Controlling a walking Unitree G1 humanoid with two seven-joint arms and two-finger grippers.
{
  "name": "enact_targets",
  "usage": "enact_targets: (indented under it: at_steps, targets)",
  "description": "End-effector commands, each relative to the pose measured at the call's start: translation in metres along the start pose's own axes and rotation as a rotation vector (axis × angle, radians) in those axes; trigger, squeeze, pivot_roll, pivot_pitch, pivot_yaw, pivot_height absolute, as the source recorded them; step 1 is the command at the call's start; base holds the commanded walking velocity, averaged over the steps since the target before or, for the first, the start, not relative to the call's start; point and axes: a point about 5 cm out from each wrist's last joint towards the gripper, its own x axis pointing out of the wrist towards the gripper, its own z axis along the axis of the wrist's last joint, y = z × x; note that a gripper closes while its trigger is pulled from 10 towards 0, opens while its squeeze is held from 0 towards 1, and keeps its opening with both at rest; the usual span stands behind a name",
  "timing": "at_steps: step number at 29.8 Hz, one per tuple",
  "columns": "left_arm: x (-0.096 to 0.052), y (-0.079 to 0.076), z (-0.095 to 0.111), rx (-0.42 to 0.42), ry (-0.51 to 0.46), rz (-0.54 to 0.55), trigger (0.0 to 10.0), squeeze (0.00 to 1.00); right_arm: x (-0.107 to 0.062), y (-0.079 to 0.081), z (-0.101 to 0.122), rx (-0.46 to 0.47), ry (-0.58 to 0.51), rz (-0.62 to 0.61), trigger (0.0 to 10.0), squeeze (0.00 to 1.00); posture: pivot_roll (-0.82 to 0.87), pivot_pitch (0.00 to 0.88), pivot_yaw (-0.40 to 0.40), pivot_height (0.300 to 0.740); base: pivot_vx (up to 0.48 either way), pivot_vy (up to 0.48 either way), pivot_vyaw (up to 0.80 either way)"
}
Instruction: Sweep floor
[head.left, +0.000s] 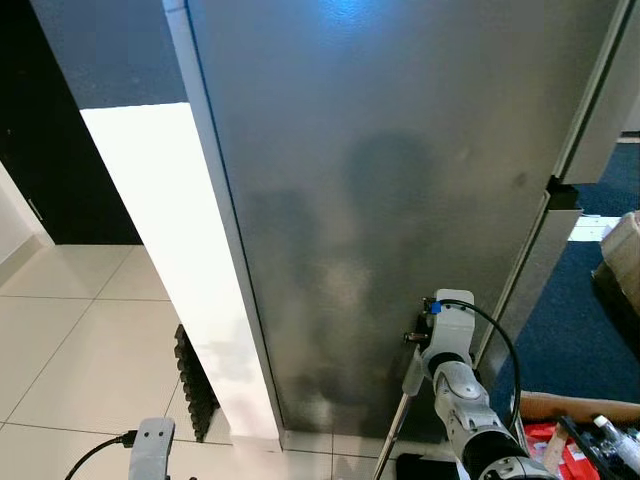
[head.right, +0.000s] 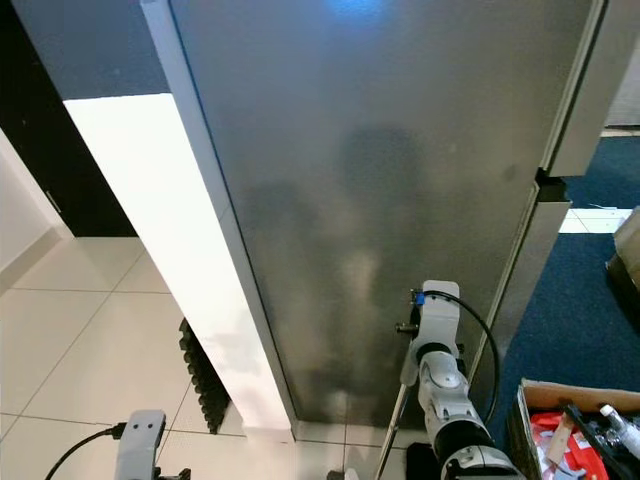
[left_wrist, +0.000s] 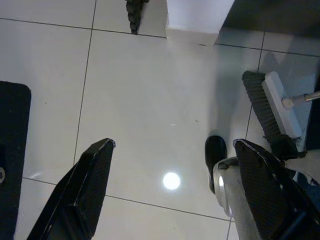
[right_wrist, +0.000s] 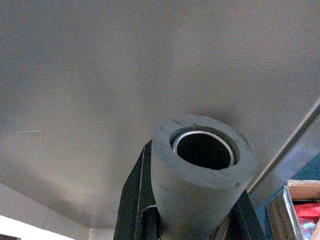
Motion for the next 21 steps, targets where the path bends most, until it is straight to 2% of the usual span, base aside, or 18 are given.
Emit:
enact_targets:
  at_steps: [1,12,21]
  targets:
    - [-0.0007,-0.0005,-0.0055,0.002,0.019,0.004,10.0,0.0,-0.0065,-0.0005,-0.0206,-0.046,0.091,-0.002,10.0,0.0,-0.06,0.0,0.086,0.74,-0.368,0.0,0.0]
    - [0.0,-0.003,-0.0036,0.006,0.015,-0.005,10.0,0.0,-0.0025,0.0047,-0.0122,-0.042,0.062,0.012,10.0,0.0,-0.06,0.0,0.084,0.74,-0.405,0.0,0.0]
    - [0.0008,-0.0052,-0.0007,0.006,0.007,-0.01,10.0,0.0,-0.0036,0.0053,-0.0143,-0.052,0.065,0.02,10.0,0.0,-0.06,0.0,0.082,0.74,-0.423,0.0,0.0]
